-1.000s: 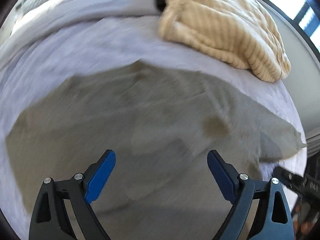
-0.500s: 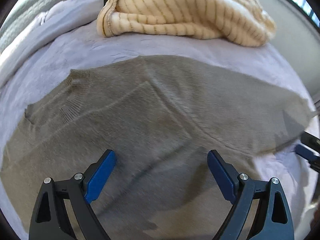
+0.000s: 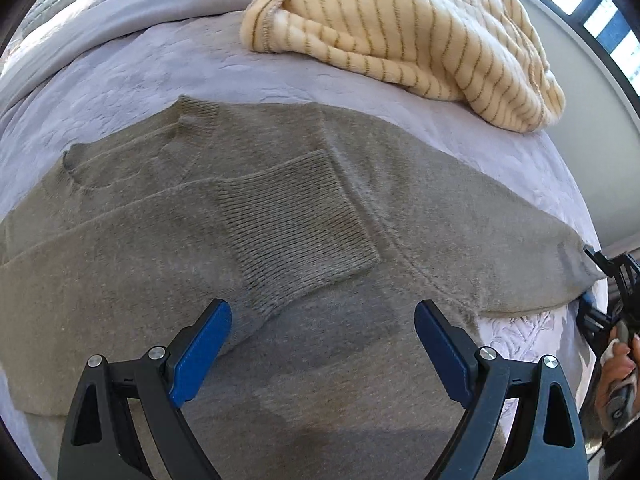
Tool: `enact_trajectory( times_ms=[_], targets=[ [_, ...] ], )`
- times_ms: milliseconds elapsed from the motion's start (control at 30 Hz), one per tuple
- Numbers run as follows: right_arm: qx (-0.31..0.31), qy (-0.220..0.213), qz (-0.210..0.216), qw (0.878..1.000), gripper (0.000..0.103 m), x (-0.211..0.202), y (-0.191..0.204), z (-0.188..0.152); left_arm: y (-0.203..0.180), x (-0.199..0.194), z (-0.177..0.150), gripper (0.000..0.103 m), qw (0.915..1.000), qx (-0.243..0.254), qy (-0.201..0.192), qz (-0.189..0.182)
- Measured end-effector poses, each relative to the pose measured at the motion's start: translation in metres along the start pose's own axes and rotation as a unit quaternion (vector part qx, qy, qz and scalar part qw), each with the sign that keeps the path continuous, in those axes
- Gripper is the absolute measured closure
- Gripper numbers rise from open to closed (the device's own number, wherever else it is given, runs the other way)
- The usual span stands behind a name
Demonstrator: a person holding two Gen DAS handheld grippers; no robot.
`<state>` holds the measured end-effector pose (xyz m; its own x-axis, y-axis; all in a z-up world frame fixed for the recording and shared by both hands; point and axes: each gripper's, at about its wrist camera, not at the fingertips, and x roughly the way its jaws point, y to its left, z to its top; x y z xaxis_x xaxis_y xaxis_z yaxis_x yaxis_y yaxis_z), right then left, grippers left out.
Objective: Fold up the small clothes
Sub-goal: 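Grasp the sleeve cuff with the right tool and fold it across the body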
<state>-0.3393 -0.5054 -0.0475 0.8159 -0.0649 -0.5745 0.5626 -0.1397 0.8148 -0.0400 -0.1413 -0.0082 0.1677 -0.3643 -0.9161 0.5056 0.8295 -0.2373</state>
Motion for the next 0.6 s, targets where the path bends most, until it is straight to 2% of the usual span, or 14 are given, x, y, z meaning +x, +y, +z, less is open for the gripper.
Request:
enact_trajectory(
  times_ms=[67,100,267,400,533,600],
  targets=[
    [0.014,0.016,0.036,0.999,0.088,0.008,0.001,0.000,0.006,-0.002,-0.001,0.010,0.9999,-0.011,-0.001,-0.001],
    [0.015,0.023,0.048,0.998,0.091,0.012,0.004,-0.001,0.008,-0.004,-0.002,0.010,0.9999,-0.014,-0.001,-0.001],
    [-0.003,0.067,0.127,0.990,0.091,0.032,0.033,-0.015,0.022,-0.015,-0.005,0.010,0.9995,-0.027,-0.012,0.003],
    [-0.067,0.124,0.165,0.976,0.091,0.054,0.079,-0.043,0.039,-0.031,-0.006,0.010,0.9987,-0.037,-0.034,0.012],
    [-0.167,0.190,0.175,0.951,0.091,0.083,0.138,-0.092,0.069,-0.042,-0.012,0.010,0.9966,-0.071,-0.040,0.011],
    [-0.229,0.224,0.165,0.933,0.091,0.097,0.164,-0.126,0.082,-0.046,-0.016,0.010,0.9954,-0.083,-0.044,0.020]
  ],
)
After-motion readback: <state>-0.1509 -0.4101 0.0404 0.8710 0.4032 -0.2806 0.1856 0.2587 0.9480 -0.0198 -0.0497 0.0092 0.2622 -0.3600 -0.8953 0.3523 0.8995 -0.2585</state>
